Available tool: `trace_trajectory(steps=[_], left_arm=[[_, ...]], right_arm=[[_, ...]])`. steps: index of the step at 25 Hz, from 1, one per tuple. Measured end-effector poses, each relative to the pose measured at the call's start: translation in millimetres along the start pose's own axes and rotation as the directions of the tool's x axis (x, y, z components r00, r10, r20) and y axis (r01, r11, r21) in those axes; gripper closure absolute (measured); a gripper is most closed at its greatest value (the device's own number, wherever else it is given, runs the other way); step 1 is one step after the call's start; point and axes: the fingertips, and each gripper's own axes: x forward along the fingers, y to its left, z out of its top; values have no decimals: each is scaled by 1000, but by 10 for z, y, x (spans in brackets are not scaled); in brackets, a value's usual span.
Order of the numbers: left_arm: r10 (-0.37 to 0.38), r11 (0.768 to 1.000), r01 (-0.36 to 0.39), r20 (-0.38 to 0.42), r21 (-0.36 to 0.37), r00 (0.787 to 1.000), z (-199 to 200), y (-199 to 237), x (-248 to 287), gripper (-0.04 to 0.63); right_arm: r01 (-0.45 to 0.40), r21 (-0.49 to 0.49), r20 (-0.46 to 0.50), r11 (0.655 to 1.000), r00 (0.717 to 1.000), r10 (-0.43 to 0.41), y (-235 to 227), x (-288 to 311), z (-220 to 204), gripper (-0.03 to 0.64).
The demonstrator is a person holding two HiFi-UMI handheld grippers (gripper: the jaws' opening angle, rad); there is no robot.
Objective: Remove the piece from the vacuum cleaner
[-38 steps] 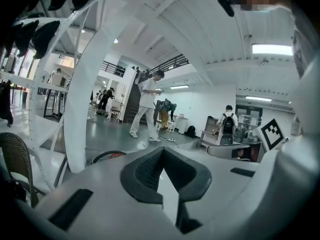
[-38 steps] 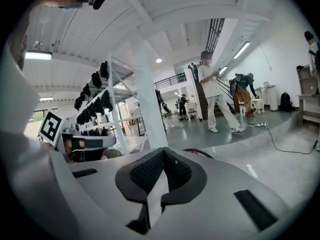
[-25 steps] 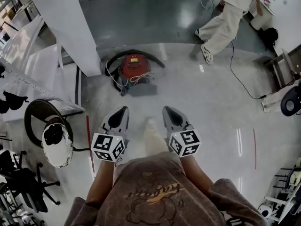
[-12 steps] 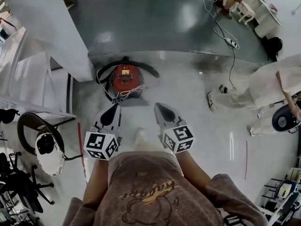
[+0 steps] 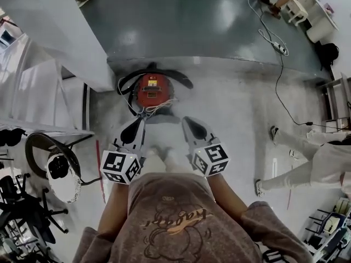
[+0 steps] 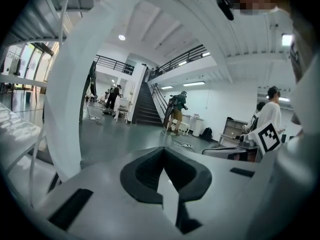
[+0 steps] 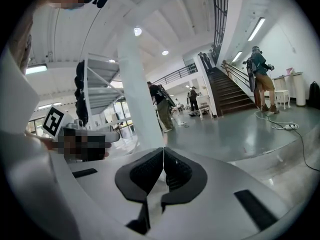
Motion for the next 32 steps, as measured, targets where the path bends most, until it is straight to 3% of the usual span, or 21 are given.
trace_trajectory(steps=[6, 8, 11, 15, 24, 32], left_arm=[[-56, 998, 56, 3, 2, 998, 56, 30, 88, 592], [-64, 998, 64, 4, -2, 998, 80, 73, 122, 587], [-99, 995, 99, 8, -12, 995, 110, 120, 191, 459], [-132, 991, 133, 4, -16, 991, 106, 193, 263, 345], [-180, 984, 179, -54, -25, 982, -120, 307, 480, 341], [-178, 984, 173, -147, -47, 973, -820, 612, 825, 341]], right_arm=[[-11, 13, 35, 1000, 999, 10, -9, 90, 81, 607], [-13, 23, 41, 1000, 999, 12, -8, 117, 96, 561], [-27, 33, 40, 999, 999, 26, 13, 182, 104, 493], [-69, 34, 25, 997, 997, 68, 77, 306, 87, 397], [-47, 31, -55, 998, 997, 48, -133, 562, -143, 387], [-23, 35, -160, 999, 987, 29, -513, 862, -773, 387]])
